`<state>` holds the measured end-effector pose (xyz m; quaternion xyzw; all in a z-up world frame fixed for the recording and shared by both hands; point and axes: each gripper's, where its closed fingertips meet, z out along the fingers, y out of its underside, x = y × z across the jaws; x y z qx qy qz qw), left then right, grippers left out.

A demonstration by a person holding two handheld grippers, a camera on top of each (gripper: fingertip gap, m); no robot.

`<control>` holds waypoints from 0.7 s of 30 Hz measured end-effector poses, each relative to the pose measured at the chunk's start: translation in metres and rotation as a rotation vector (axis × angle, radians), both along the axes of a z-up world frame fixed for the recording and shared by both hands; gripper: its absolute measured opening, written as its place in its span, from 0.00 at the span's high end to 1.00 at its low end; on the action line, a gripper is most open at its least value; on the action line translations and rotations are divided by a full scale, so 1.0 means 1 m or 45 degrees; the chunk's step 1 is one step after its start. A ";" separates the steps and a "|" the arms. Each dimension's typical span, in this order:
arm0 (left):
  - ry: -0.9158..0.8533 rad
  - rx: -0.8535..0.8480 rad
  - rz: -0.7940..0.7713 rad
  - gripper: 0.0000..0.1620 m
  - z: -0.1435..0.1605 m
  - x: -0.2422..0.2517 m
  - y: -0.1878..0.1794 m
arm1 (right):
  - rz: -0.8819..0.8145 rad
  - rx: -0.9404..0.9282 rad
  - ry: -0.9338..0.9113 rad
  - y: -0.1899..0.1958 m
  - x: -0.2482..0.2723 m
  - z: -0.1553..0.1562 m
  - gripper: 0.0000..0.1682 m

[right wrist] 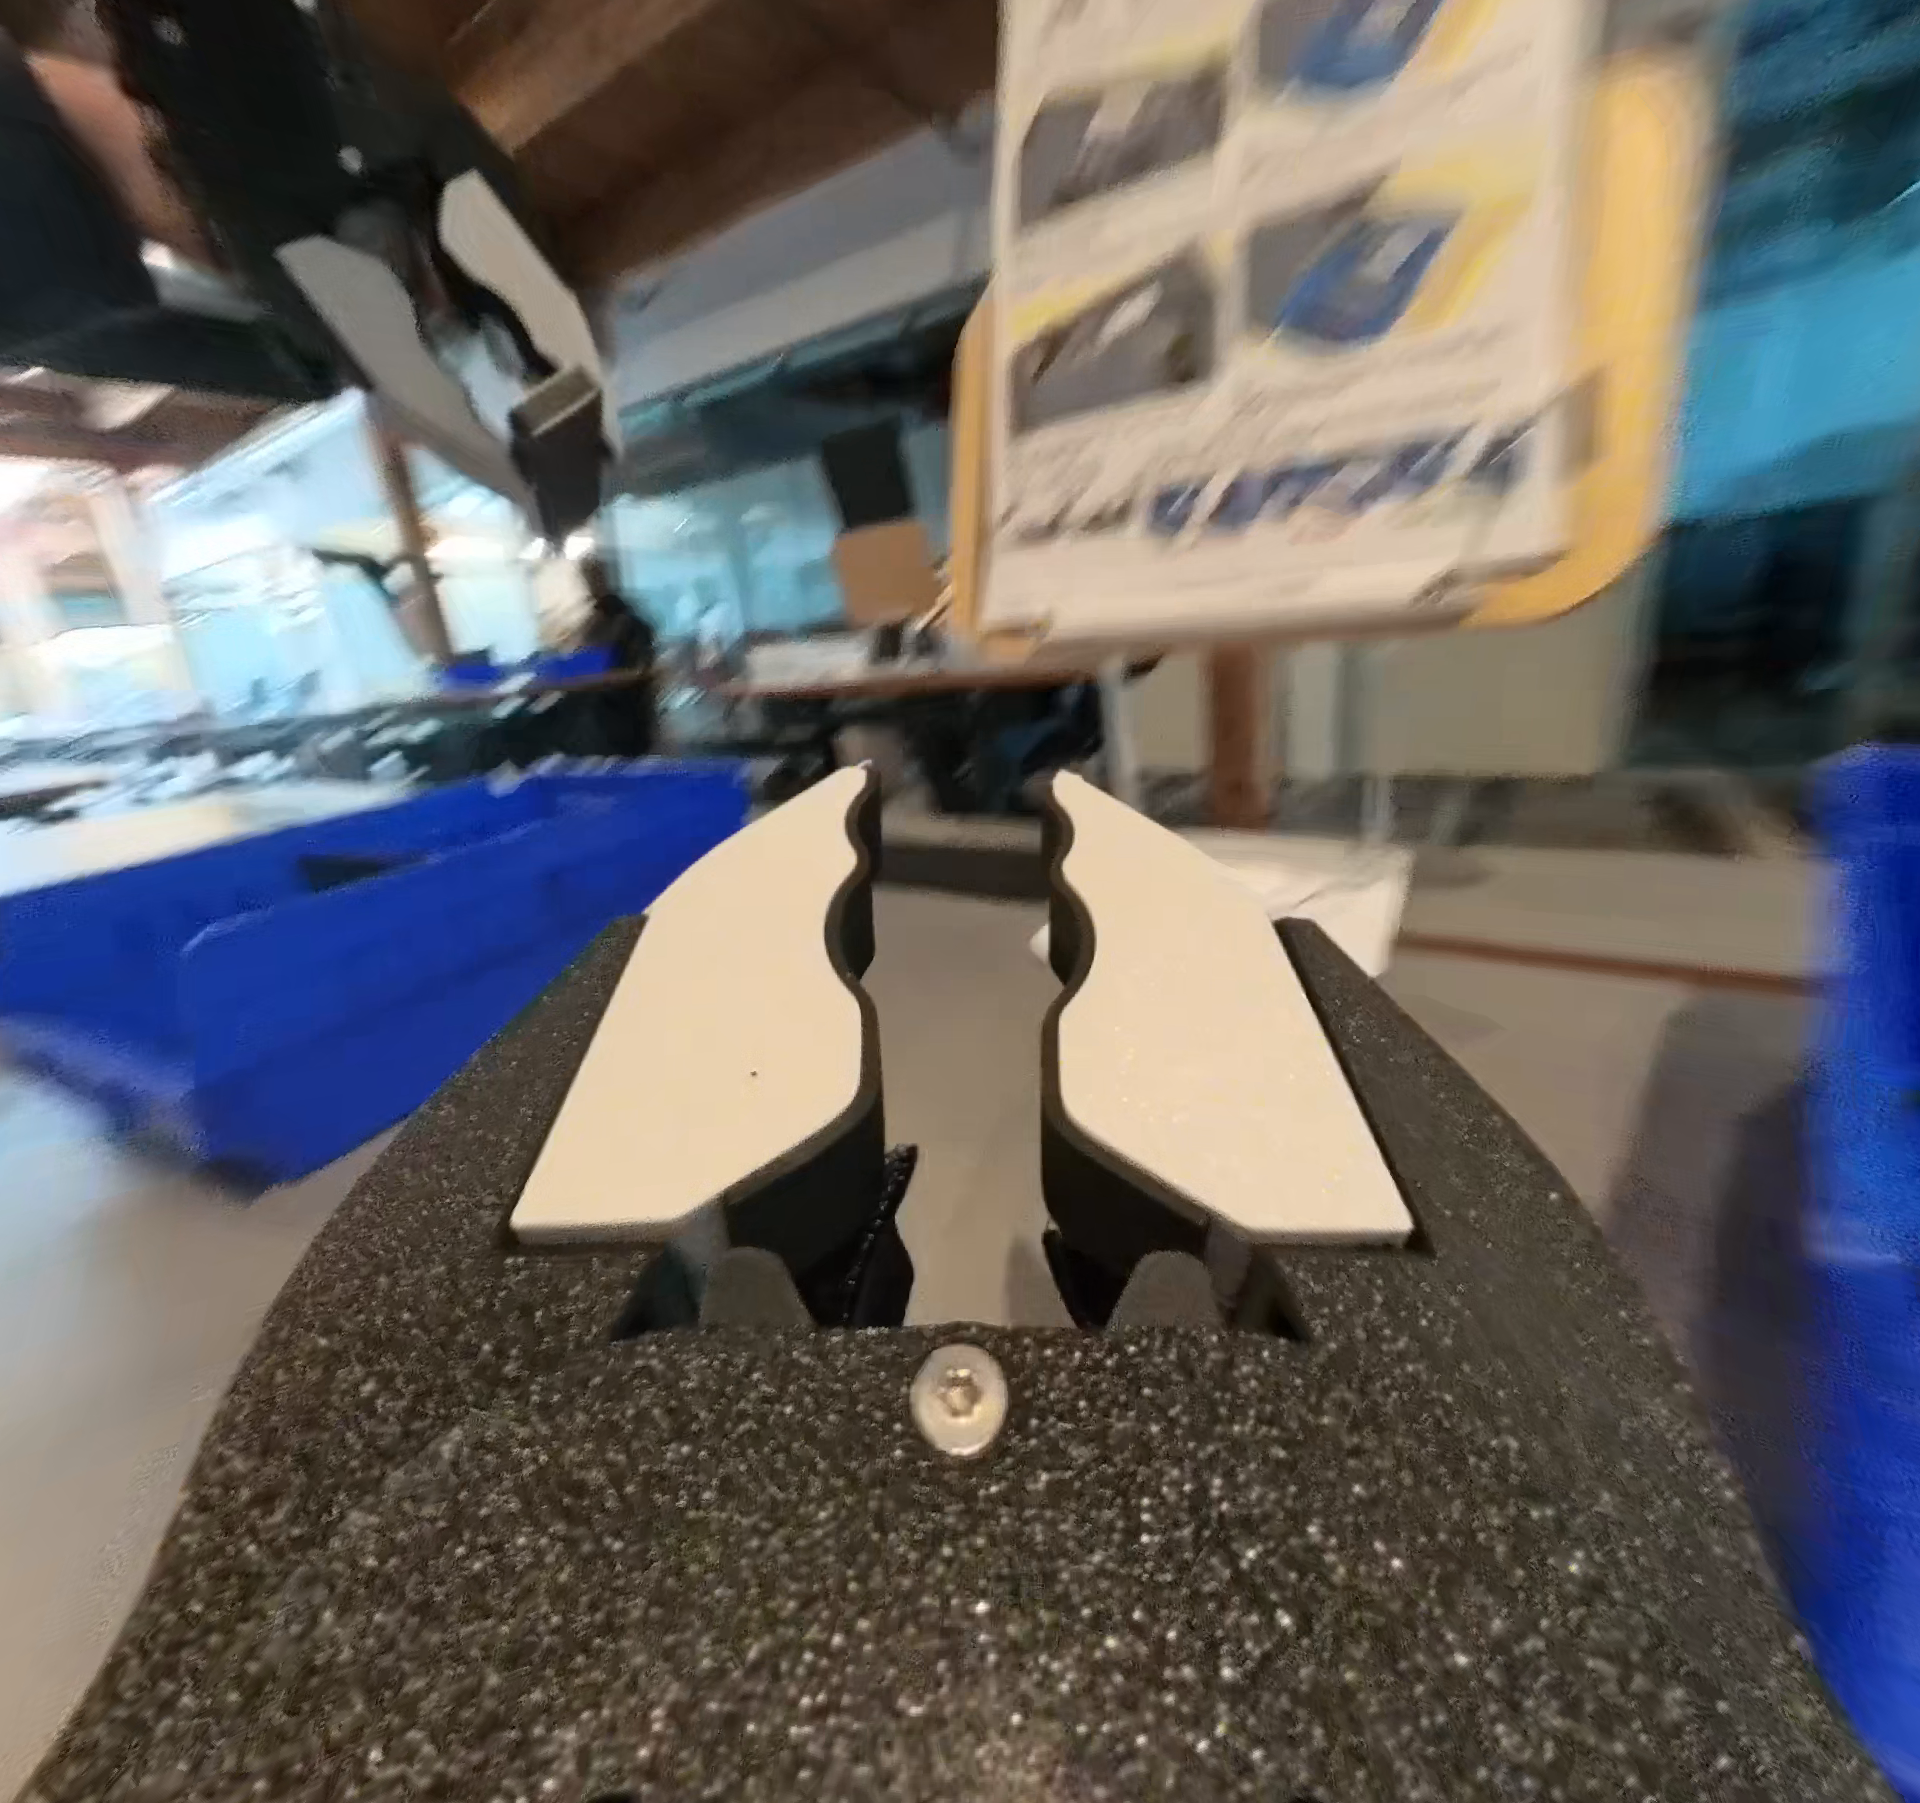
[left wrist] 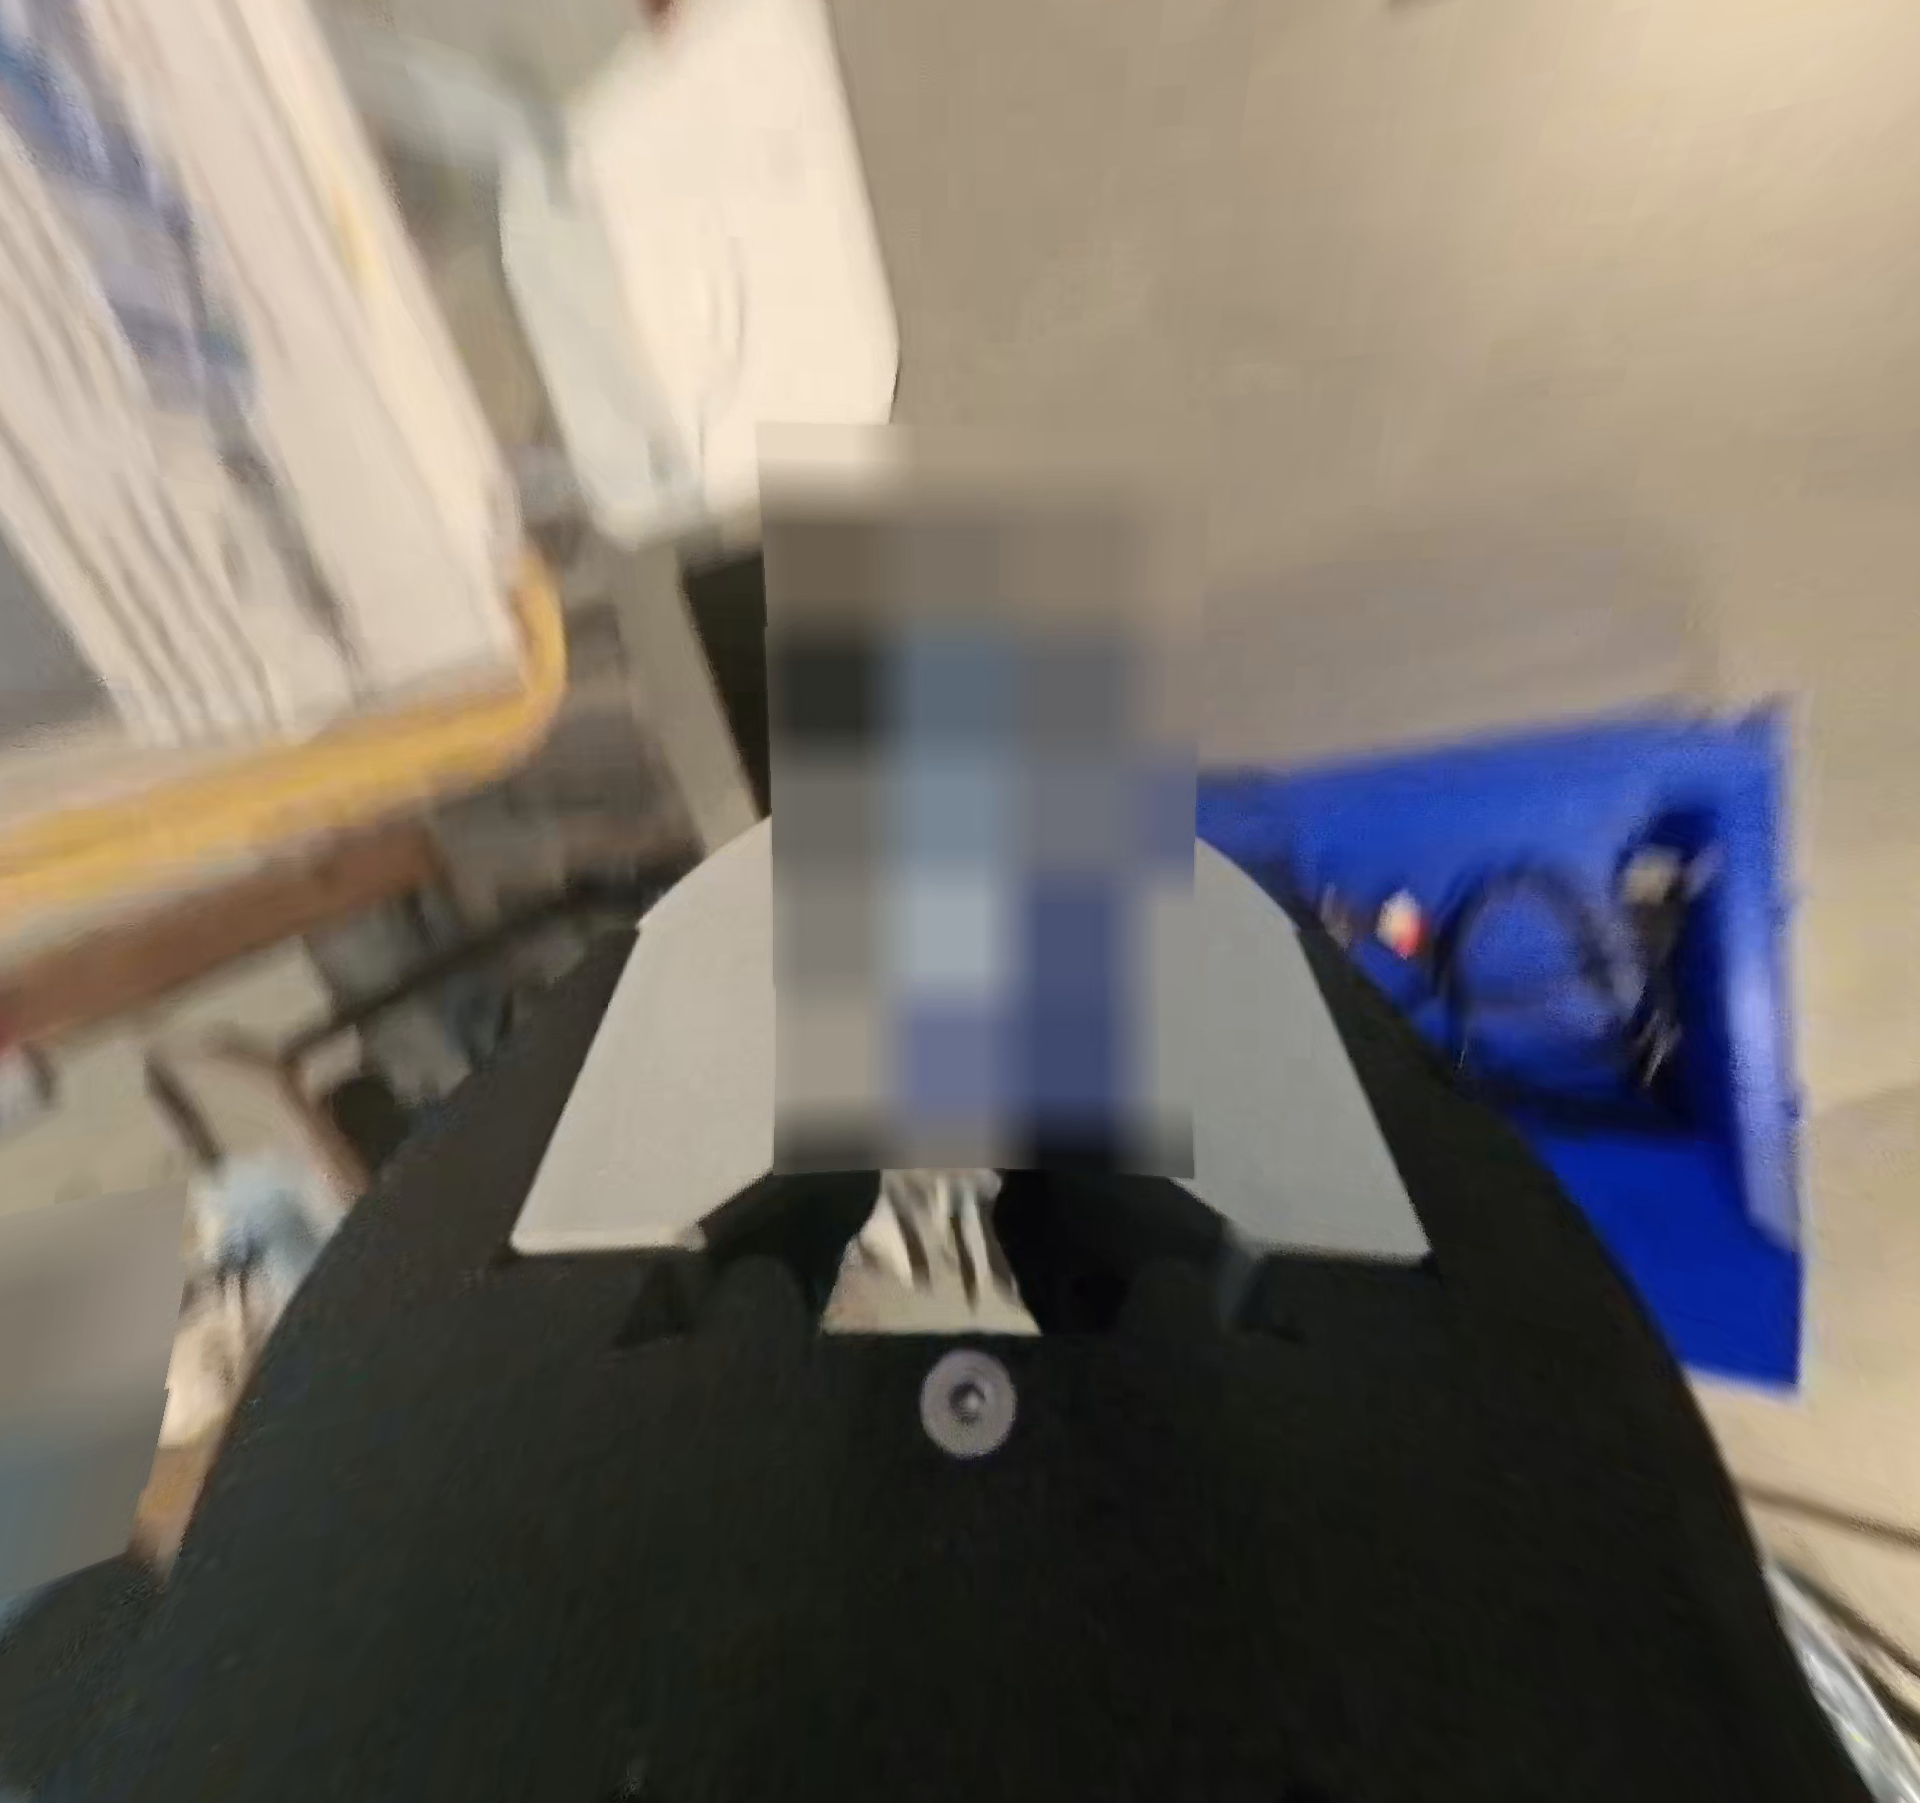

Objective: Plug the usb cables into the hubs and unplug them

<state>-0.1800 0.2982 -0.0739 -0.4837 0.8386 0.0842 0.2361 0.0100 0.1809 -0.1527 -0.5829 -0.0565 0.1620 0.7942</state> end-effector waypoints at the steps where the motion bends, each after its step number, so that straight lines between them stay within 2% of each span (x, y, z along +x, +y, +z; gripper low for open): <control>1: -0.011 -0.032 -0.065 0.77 0.000 0.022 -0.015 | -0.053 0.050 -0.002 -0.006 0.009 0.009 0.83; 5: -0.010 -0.156 -0.300 0.77 -0.022 0.101 -0.072 | -0.287 0.264 -0.092 -0.039 0.041 0.048 0.85; 9: 0.099 -0.244 -0.421 0.78 -0.086 0.146 -0.103 | -0.560 0.437 -0.213 -0.075 0.074 0.077 0.87; 13: 0.197 -0.272 -0.460 0.78 -0.153 0.163 -0.113 | -0.599 0.401 -0.251 -0.079 0.079 0.074 0.88; 15: 0.162 -0.293 -0.493 0.78 -0.175 0.170 -0.121 | -0.587 0.368 -0.273 -0.072 0.076 0.068 0.88; 18: 0.085 -0.278 -0.487 0.78 -0.188 0.178 -0.128 | -0.553 0.345 -0.306 -0.068 0.072 0.064 0.88; 21: -0.026 -0.272 -0.396 0.75 -0.192 0.180 -0.129 | -0.575 0.342 -0.343 -0.069 0.076 0.064 0.88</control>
